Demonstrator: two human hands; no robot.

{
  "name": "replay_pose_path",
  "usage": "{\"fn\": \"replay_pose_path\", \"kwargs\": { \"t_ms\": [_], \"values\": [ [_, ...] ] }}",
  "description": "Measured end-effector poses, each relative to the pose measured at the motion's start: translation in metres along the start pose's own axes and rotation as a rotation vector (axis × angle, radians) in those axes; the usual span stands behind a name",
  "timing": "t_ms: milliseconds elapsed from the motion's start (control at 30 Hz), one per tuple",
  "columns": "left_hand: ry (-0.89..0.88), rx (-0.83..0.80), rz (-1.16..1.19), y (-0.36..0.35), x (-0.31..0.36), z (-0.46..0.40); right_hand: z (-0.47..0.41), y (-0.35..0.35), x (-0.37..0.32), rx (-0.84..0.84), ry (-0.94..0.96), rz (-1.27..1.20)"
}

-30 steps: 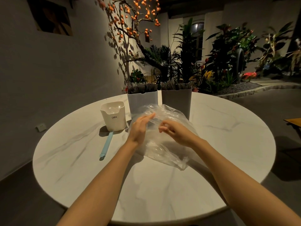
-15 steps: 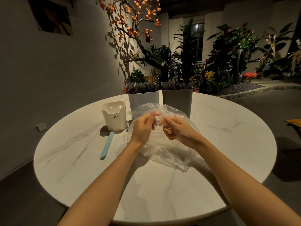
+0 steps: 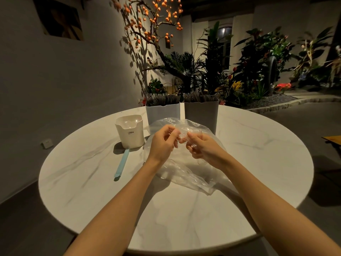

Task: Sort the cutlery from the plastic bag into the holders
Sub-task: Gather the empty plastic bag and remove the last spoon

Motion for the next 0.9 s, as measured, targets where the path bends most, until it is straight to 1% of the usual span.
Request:
{"fn": "replay_pose_path", "kwargs": {
  "t_ms": [67,167,367,500,600,700,800,867,900],
  "values": [
    [0.003,-0.054,-0.025,-0.006,0.002,0.001,0.001,0.001,0.0,0.014,0.003,0.007],
    [0.055,-0.092,-0.043,-0.009,0.0,0.002,0.002,-0.001,0.001,0.013,-0.018,0.015],
    [0.117,-0.175,0.039,-0.006,-0.003,0.003,0.001,-0.003,0.008,-0.007,-0.097,0.018],
    [0.153,-0.234,0.062,-0.004,-0.007,0.001,0.0,-0.001,0.008,-0.023,-0.107,-0.018],
    [0.158,-0.245,0.055,-0.005,-0.006,0.002,-0.001,0.003,0.009,0.041,-0.112,-0.024],
    [0.123,-0.228,-0.005,-0.003,-0.006,0.0,-0.001,0.01,0.01,0.144,-0.144,-0.018],
    [0.062,-0.228,-0.093,-0.002,-0.005,-0.001,0.0,0.016,0.01,0.192,-0.16,-0.023],
    [-0.031,-0.239,-0.256,-0.004,-0.002,0.0,0.0,0.017,0.012,0.185,-0.176,-0.023],
    [-0.109,-0.244,-0.373,-0.005,0.0,0.001,0.0,0.017,0.013,0.174,-0.184,-0.025]
  ]
}}
Point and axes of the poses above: each hand's wrist, its own z-axis away from the middle knuckle, its own y-axis out of the back of the hand, x = y × z, the point moved 6 cm from there along -z, towards the middle knuckle, and after that the axes turned 10 degrees about -z, right-handed, at the moved point
